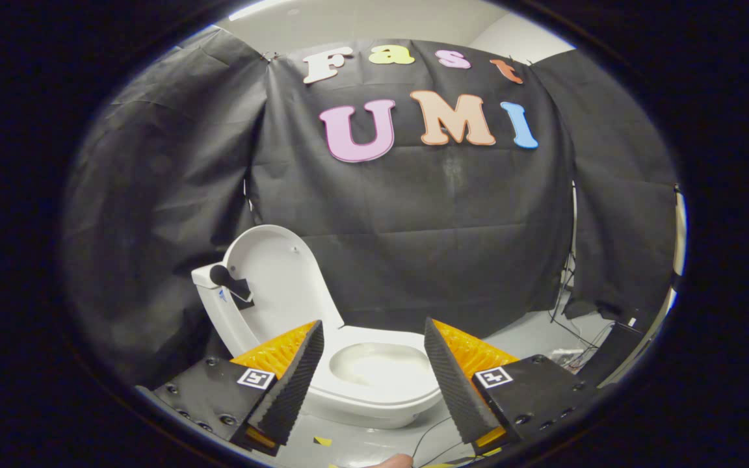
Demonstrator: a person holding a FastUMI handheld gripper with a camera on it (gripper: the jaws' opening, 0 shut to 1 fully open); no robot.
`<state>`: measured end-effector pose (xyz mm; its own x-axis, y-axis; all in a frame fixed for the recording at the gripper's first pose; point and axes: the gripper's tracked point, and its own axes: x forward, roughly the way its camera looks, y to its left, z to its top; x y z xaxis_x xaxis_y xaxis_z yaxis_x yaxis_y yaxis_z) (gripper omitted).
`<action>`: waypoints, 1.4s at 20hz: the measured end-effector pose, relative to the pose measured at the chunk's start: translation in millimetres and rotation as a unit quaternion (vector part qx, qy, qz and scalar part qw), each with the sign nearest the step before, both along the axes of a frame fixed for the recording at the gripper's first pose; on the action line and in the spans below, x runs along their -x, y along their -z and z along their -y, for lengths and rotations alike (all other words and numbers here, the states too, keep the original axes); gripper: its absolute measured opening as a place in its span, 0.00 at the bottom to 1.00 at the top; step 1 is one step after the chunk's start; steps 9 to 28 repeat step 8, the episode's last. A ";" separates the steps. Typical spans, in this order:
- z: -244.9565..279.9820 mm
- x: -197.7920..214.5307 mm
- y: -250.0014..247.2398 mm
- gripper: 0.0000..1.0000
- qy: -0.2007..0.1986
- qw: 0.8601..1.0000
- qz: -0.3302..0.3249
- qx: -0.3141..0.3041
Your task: Open the toilet lid.
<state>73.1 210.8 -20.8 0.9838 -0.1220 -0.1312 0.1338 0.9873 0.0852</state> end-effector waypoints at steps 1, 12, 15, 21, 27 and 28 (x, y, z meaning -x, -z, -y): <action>0.7 0.4 1.6 0.97 0.002 1.000 -0.004 -0.001; 4.3 3.0 15.7 0.96 0.011 0.999 -0.030 -0.006; 4.3 3.0 15.7 0.96 0.011 0.999 -0.030 -0.006; 4.3 3.0 15.7 0.96 0.011 0.999 -0.030 -0.006; 4.3 3.0 15.7 0.96 0.011 0.999 -0.030 -0.006; 4.3 3.0 15.7 0.96 0.011 0.999 -0.030 -0.006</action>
